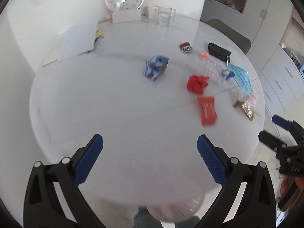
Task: Collect trash
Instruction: 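Grasp the blue bird-print box with the left tool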
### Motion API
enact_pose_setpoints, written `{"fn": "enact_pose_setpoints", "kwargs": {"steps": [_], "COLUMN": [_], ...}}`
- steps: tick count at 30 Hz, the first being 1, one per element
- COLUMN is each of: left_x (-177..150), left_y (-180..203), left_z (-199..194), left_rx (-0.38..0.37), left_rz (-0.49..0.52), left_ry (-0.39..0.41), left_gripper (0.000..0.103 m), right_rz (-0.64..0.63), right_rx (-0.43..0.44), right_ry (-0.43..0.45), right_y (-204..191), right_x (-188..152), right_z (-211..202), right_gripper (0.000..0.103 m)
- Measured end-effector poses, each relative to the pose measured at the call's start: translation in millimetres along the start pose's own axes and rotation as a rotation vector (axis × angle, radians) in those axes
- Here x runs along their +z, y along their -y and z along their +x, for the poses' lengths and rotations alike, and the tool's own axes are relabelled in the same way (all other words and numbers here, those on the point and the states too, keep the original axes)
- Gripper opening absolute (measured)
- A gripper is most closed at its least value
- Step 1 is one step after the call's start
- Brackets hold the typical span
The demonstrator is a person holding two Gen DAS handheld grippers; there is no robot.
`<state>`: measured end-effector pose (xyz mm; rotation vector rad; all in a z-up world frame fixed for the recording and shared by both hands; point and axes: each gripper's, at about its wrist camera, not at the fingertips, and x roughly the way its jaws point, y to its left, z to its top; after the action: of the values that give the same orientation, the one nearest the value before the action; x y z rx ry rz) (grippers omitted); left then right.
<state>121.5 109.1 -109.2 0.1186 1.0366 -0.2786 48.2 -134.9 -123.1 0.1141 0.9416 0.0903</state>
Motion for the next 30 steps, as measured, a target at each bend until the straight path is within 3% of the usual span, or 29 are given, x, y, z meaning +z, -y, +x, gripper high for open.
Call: {"fn": "enact_pose_setpoints", "kwargs": {"steps": [10,19,21,23,25,30], "left_x": [103.2,146.9,150.5,154.4,156.0,159.4], "left_y": [-3.6,11.5,13.0,13.8,14.0,11.1], "left_z": [110.4,209.7,223.9,236.4,242.2,233.9], "left_rx": [-0.046,-0.075,-0.088,-0.102,-0.118,-0.139], "left_rz": [0.185,0.286,0.295,0.302,0.314,0.317], "left_ry": [0.030,-0.007,-0.013,-0.029,-0.040,-0.005], "left_gripper": [0.095,0.094,0.086,0.062,0.050,0.050], "right_rz": [0.112,0.242,0.259,0.269,0.281,0.286], "right_rx": [-0.083,-0.164,-0.176,-0.184,-0.191,-0.198], "right_ry": [-0.054,-0.106,-0.114,-0.115,-0.118,-0.112], "right_y": [-2.4,15.8,18.1,18.4,18.6,18.4], "right_x": [28.9,30.2,29.5,28.6,27.5,27.5], "right_z": [90.0,141.9,148.3,150.9,152.4,151.7], "right_gripper": [0.100,0.100,0.100,0.100,0.100,0.100]}}
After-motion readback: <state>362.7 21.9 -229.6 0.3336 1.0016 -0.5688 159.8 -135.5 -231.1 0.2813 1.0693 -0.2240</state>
